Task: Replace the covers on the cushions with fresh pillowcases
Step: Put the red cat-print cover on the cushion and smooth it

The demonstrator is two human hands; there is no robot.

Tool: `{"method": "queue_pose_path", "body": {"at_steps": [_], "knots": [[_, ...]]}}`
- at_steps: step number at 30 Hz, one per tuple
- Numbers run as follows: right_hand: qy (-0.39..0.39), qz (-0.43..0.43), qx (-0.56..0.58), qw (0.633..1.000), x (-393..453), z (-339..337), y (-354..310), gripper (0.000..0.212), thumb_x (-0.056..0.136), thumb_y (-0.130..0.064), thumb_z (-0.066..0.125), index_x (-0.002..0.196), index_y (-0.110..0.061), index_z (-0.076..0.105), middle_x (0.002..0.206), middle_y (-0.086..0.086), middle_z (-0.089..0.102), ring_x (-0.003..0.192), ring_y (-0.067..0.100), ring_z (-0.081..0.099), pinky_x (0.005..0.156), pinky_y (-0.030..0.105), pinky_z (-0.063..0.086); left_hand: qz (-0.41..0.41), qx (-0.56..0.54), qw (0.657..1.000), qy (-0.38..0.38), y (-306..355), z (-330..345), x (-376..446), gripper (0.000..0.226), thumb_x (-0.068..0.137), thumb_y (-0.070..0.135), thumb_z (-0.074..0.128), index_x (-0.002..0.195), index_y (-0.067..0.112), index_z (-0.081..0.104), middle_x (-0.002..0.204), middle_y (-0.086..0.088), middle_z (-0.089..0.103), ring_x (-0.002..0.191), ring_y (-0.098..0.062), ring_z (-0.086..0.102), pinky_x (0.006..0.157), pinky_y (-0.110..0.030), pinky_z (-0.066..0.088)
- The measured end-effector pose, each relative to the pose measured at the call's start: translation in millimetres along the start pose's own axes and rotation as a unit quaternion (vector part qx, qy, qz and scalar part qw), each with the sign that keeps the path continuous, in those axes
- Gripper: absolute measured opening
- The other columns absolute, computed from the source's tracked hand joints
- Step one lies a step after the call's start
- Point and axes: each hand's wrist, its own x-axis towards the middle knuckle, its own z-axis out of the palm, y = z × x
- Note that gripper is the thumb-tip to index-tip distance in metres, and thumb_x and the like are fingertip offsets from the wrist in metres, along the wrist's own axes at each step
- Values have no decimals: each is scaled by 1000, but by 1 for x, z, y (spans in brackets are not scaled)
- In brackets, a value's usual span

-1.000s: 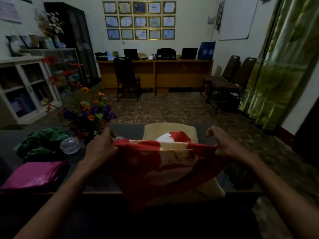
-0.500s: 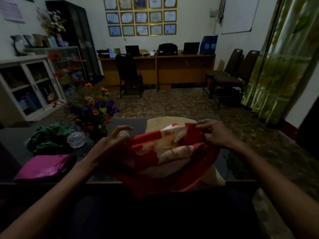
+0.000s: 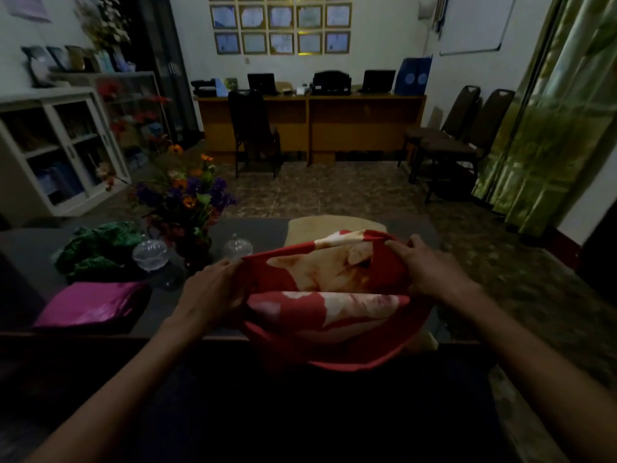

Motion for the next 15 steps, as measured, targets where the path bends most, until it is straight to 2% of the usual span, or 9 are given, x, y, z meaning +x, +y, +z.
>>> {"method": "queue_pose_path", "body": {"at_steps": [2, 4, 6, 8, 11, 15], "knots": [[-58, -9, -22, 998, -7, 14, -2, 92, 83, -44, 74, 157, -40, 19, 139, 8, 36, 123, 33, 53, 92, 40, 44, -37, 16, 998, -41, 7, 14, -15, 55, 81, 46, 71, 129, 24, 57, 105, -5, 64, 98, -31, 64, 69, -36, 48], [-87, -17, -19, 996, -14, 28, -3, 75, 85, -41, 72, 149, -41, 34, 129, 5, 40, 116, 31, 57, 88, 37, 44, -48, 17, 996, -80, 12, 24, -32, 55, 81, 49, 70, 129, 26, 56, 102, -3, 61, 97, -29, 63, 69, -36, 48], [-87, -24, -14, 996, -19, 35, -4, 55, 85, -39, 71, 137, -40, 52, 124, 3, 46, 112, 29, 59, 89, 37, 46, -47, 0, 993, -108, 11, 28, -43, 51, 83, 39, 69, 131, 28, 56, 105, -3, 55, 93, -29, 62, 66, -33, 43], [-65, -19, 0, 998, -19, 36, -5, 39, 84, -34, 67, 122, -42, 65, 126, 1, 56, 111, 26, 62, 88, 35, 49, -46, 8, 992, -118, 8, 27, -45, 40, 85, 30, 67, 124, 27, 61, 110, -2, 47, 91, -27, 60, 65, -32, 39], [-17, -2, 27, 999, -12, 21, -5, 29, 83, -30, 67, 111, -38, 70, 117, 0, 59, 106, 25, 63, 79, 32, 45, -42, 61, 992, -102, 4, 13, -24, 23, 89, 32, 63, 110, 25, 67, 114, 0, 44, 103, -21, 53, 66, -34, 39], [80, 27, 62, 994, 8, -25, -3, 33, 84, -22, 68, 115, -33, 62, 105, 0, 42, 107, 31, 59, 78, 34, 38, -61, 74, 995, -4, -2, -30, 36, 27, 90, 25, 60, 116, 20, 69, 121, -8, 50, 109, -28, 53, 76, -43, 51]]}}
